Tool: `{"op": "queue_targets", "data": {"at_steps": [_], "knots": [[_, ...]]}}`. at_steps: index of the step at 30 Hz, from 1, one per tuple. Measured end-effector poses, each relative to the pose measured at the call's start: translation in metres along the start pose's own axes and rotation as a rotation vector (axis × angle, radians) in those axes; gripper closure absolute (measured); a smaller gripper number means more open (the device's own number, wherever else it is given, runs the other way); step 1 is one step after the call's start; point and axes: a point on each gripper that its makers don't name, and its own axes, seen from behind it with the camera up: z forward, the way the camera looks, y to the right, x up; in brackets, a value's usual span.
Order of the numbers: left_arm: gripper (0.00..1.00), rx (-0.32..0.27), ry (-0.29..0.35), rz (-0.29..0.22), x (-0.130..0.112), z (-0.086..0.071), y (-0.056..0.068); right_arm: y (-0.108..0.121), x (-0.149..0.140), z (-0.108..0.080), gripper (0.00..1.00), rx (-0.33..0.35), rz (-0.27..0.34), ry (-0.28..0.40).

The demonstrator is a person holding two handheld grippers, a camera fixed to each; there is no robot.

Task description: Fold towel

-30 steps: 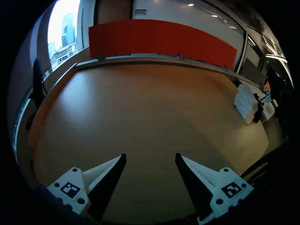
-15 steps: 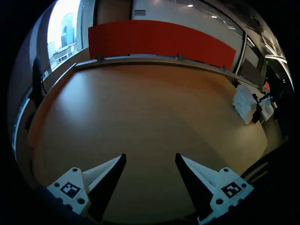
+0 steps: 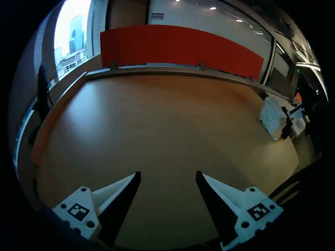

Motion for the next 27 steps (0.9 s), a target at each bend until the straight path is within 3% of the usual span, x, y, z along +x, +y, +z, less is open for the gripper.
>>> {"op": "queue_targets", "data": {"at_steps": [11,21,27], "knots": [[0.03,-0.001,0.013,0.013,0.010,0.000,-0.003,-0.012,0.009,-0.002,0.00,-0.028,0.169,0.039],[0.03,-0.003,0.033,0.009,0.023,0.000,-0.008,-0.022,0.006,-0.003,0.00,-0.051,0.231,0.072],[0.03,0.001,0.055,0.023,0.034,-0.001,-0.011,-0.023,0.017,-0.006,0.00,-0.084,0.293,0.154]]}}
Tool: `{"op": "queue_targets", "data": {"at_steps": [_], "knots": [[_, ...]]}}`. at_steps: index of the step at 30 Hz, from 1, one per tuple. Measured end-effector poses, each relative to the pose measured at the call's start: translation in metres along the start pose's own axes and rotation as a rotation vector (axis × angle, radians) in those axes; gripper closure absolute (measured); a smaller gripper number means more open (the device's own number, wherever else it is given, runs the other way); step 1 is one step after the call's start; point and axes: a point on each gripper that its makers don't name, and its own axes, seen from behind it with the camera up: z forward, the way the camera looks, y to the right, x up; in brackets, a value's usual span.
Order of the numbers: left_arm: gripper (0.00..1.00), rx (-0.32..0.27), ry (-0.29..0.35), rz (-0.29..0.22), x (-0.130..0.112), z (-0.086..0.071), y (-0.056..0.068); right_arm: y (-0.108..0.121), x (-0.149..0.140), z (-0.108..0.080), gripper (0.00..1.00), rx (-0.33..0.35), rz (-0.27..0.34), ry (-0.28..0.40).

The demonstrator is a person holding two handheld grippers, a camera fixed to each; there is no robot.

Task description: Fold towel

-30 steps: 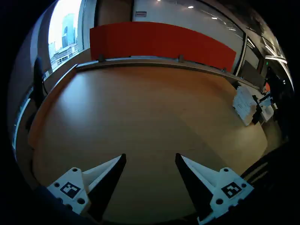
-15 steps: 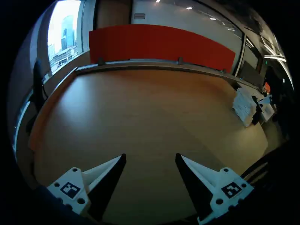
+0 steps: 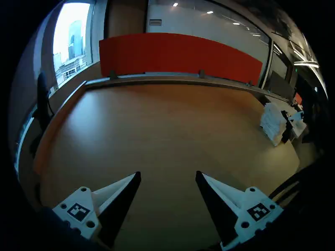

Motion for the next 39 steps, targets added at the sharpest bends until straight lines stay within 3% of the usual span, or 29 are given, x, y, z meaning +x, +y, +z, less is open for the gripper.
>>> {"op": "queue_targets", "data": {"at_steps": [6,21,26,39], "knots": [[0.03,0.006,0.019,-0.007,0.012,0.003,-0.002,-0.007,0.018,-0.008,0.00,-0.013,0.055,0.117],[0.03,0.020,0.088,-0.010,0.042,0.007,-0.008,-0.015,0.051,-0.028,0.00,-0.061,0.099,0.340],[0.03,0.035,0.117,-0.008,0.053,0.008,-0.010,-0.016,0.058,-0.033,0.00,-0.074,0.112,0.386],[0.03,0.091,0.299,-0.010,0.103,0.001,-0.027,-0.027,0.067,-0.042,0.00,-0.097,0.089,0.473]]}}
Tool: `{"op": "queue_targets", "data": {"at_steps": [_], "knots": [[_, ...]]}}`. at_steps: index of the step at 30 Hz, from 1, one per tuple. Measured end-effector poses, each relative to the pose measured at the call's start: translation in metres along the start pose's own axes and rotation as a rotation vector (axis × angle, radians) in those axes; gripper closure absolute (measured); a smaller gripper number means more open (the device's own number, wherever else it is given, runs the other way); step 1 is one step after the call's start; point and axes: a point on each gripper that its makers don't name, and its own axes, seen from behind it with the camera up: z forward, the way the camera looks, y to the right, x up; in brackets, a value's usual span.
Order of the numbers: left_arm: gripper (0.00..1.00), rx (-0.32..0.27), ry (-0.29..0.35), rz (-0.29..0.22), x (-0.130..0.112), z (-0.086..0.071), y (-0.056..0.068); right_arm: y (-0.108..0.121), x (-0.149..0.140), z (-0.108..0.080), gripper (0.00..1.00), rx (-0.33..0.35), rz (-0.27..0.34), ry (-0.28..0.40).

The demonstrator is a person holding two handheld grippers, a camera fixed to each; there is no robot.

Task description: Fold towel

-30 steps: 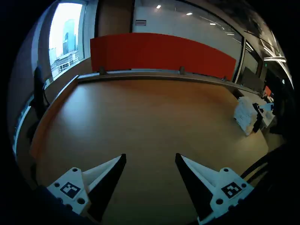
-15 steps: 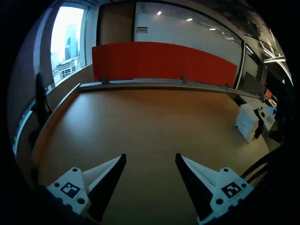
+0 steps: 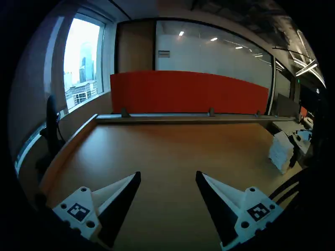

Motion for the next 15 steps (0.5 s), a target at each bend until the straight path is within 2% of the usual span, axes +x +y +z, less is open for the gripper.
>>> {"op": "queue_targets", "data": {"at_steps": [6,15], "knots": [[0.03,0.035,0.105,-0.014,0.032,0.002,-0.010,-0.003,0.001,-0.002,0.00,-0.014,-0.015,0.015],[0.03,0.054,0.175,-0.027,0.055,0.008,-0.020,-0.026,0.034,-0.010,0.00,0.028,-0.009,0.109]]}}
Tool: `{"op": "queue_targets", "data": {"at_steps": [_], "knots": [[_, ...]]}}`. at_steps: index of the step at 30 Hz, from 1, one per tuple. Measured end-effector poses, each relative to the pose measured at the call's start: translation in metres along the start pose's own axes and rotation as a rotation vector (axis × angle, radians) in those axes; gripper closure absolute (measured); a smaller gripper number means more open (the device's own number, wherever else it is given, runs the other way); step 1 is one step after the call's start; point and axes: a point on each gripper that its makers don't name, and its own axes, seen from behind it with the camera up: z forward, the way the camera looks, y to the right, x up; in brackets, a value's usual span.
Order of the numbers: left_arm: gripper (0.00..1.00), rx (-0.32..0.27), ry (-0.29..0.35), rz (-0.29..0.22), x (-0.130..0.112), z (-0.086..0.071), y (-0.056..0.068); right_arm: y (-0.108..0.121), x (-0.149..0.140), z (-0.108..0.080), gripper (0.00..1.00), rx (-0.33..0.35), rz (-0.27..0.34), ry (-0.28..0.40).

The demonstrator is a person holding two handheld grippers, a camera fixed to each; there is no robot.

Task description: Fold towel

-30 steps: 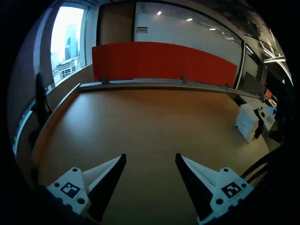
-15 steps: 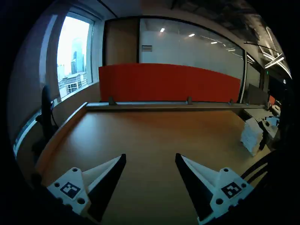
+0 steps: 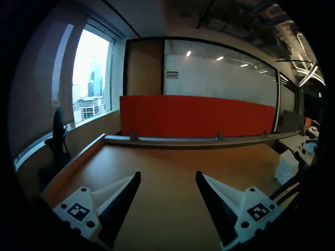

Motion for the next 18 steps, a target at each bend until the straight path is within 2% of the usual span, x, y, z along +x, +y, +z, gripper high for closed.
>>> {"op": "queue_targets", "data": {"at_steps": [9,18], "knots": [[0.03,-0.010,0.042,-0.007,0.014,0.011,-0.001,-0.044,0.037,-0.002,0.00,0.057,0.003,0.087],[0.03,-0.018,0.089,-0.017,0.034,0.019,-0.003,-0.099,0.059,-0.003,0.00,0.104,0.044,0.141]]}}
